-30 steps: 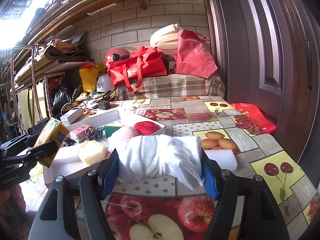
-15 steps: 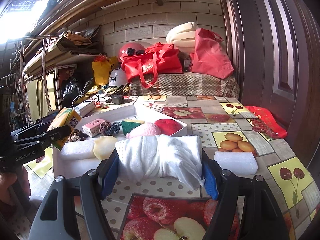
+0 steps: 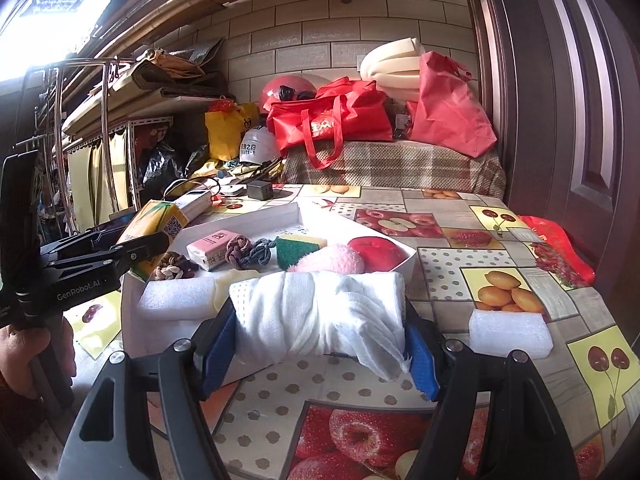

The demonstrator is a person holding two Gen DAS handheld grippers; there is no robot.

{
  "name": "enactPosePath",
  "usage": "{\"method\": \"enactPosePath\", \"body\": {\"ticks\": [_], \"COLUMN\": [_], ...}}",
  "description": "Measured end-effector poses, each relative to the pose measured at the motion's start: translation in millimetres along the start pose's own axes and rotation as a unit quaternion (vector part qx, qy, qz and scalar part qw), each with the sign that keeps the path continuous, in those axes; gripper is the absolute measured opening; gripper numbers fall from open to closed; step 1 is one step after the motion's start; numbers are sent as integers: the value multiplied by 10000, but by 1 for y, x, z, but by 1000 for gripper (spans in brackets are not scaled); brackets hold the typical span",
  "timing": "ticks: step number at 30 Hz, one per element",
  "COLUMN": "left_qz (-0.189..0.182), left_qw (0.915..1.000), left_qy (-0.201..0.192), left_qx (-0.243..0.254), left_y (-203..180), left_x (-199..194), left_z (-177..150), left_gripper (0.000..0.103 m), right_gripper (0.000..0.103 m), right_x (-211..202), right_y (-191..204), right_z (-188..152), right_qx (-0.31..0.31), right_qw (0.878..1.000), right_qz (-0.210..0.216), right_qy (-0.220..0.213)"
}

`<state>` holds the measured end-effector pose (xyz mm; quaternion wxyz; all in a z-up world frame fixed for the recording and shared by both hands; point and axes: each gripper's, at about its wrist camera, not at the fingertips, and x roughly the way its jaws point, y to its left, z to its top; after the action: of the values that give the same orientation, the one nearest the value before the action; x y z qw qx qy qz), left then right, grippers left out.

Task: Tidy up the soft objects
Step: 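Carry the tissue pack and sock into the white tray and open both tools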

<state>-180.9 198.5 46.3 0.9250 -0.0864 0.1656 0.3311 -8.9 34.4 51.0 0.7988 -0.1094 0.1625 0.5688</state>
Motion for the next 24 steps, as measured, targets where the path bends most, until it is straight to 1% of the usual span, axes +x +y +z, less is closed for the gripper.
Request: {"method": "enactPosePath", "body": {"ticks": [6, 9, 14, 21, 24], "left_qz": [141, 170, 317, 441, 487], "left_qw": [9997, 9997, 9994, 9988, 9986], "left_qy": [143, 168, 93, 155, 164], "left_qx": [-153, -78, 115, -122, -148], "left_y": [14, 13, 10, 26, 29], "left_x": [15, 21, 30, 47, 52], "left_z": [3, 5, 10, 17, 18], "left_gripper": [51, 51, 51, 51, 51], "right_gripper": [74, 74, 74, 74, 74], "right_x": [14, 22, 41, 69, 80], "right_y": [8, 16, 25, 31, 32], "right_z": [4, 7, 14, 25, 29], "right_qx": [29, -8, -9, 87, 140], "right_qw": [9998, 9996, 9990, 9989, 9988], "right_qz": [181, 280, 410, 423, 411], "right_qy": [62, 96, 149, 208, 224]}}
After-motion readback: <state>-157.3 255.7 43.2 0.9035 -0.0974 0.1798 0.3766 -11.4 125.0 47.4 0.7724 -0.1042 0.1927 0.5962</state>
